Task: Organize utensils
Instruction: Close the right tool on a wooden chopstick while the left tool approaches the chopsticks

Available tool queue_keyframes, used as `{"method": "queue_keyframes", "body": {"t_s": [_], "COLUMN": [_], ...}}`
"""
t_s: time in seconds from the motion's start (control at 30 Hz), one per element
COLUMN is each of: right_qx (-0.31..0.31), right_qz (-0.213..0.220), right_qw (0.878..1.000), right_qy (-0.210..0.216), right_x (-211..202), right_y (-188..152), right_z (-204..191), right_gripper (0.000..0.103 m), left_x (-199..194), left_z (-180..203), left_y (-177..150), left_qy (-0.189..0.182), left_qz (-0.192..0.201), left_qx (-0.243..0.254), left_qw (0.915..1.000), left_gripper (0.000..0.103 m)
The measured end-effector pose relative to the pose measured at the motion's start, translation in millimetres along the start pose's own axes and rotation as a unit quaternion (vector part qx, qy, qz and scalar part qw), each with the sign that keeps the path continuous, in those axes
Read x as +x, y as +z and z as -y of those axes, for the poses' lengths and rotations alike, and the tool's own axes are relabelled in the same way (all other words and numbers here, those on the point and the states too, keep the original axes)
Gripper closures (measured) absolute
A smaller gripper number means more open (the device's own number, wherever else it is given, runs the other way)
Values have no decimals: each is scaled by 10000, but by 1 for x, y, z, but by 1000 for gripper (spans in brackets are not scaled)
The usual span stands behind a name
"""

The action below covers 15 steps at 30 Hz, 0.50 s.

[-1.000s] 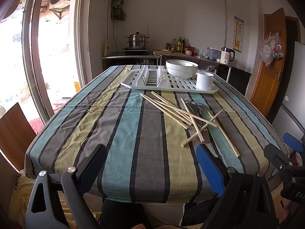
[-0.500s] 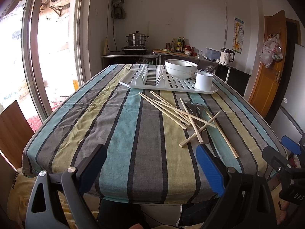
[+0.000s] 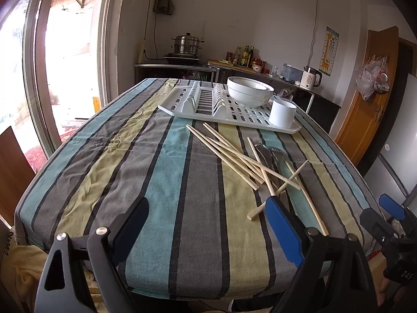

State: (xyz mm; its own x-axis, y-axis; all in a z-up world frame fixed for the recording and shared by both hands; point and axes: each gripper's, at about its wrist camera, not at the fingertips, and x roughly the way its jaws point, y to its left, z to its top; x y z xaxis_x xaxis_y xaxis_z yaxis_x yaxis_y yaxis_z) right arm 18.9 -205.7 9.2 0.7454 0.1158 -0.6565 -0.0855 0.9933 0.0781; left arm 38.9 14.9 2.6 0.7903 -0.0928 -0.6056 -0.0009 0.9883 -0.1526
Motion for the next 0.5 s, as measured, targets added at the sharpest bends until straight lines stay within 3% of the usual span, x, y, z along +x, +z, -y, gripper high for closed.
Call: {"method": "queue_keyframes", "body": {"t_s": [0.07, 0.27, 0.5], "right_qx": [-19, -143, -515], "right_qz": [-24, -230, -612], "right_qw": [10000, 9996, 9954], "right_qy": [75, 119, 521], "right_x": [7, 31, 62], "right_y": [5, 22, 42], "right_z": [1, 4, -7], "right_gripper": [0, 22, 47], "left_x": [6, 27, 44], "left_z": [-3, -10, -22], "left_y": [6, 22, 35], "left_qy": [-64, -77, -57], "left_qz": [-56, -214, -271], "left_qx": [-32, -16, -16], "left_qw": [10000, 9997, 9996], "left_gripper": [11, 15, 18]}}
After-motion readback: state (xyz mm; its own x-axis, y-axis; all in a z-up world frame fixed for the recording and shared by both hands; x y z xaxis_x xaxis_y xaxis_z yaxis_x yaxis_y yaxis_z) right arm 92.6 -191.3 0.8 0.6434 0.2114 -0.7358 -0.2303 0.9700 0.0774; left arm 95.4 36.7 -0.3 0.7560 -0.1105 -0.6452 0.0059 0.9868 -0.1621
